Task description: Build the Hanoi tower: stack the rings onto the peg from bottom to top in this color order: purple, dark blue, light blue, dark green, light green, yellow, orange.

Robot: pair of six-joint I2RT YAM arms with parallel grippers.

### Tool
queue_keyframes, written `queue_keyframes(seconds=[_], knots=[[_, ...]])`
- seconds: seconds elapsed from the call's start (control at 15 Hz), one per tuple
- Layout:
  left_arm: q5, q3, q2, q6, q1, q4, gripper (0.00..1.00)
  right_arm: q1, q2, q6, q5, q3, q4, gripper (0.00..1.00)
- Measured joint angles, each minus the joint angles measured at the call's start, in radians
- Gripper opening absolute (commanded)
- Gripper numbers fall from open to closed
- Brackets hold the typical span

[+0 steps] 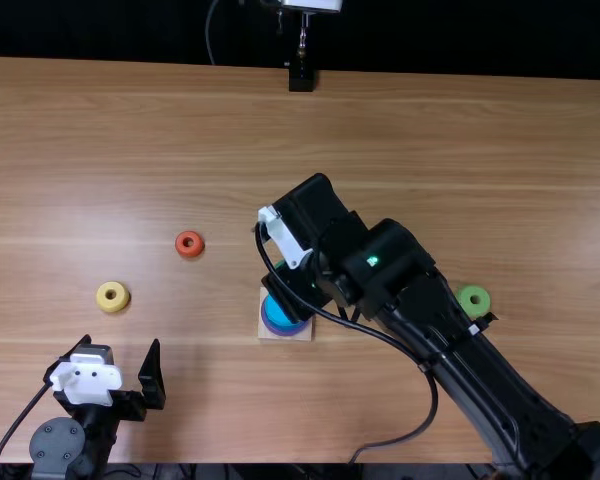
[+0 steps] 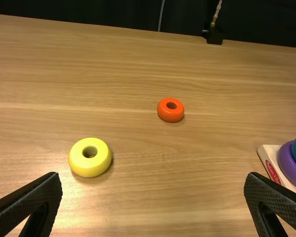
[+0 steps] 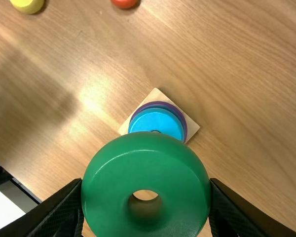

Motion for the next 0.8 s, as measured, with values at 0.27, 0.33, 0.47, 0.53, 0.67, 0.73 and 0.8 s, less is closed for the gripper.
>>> queue_keyframes(seconds=[0.27, 0.33, 0.47, 0.53, 0.67, 0.73, 0.8], knots=[[0.0, 0.0, 0.0, 0.0, 0.0, 0.0, 1.0, 0.011, 0.02, 0.0, 0.0, 0.0, 0.001, 0.0], [0.0, 0.0, 0.0, 0.0, 0.0, 0.0, 1.0, 0.011, 0.02, 0.0, 0.0, 0.0, 0.0, 0.0], [0.0, 0.0, 0.0, 0.0, 0.0, 0.0, 1.0, 0.011, 0.02, 0.0, 0.0, 0.0, 0.0, 0.0], [0.0, 0.0, 0.0, 0.0, 0.0, 0.0, 1.0, 0.011, 0.02, 0.0, 0.001, 0.0, 0.0, 0.51], [0.0, 0.0, 0.0, 0.0, 0.0, 0.0, 1.0, 0.011, 0.02, 0.0, 0.003, 0.0, 0.0, 1.0], [0.0, 0.0, 0.0, 0.0, 0.0, 0.0, 1.0, 0.011, 0.02, 0.0, 0.004, 0.0, 0.0, 1.0], [0.0, 0.0, 0.0, 0.0, 0.0, 0.0, 1.0, 0.011, 0.02, 0.001, 0.004, 0.0, 0.0, 1.0]])
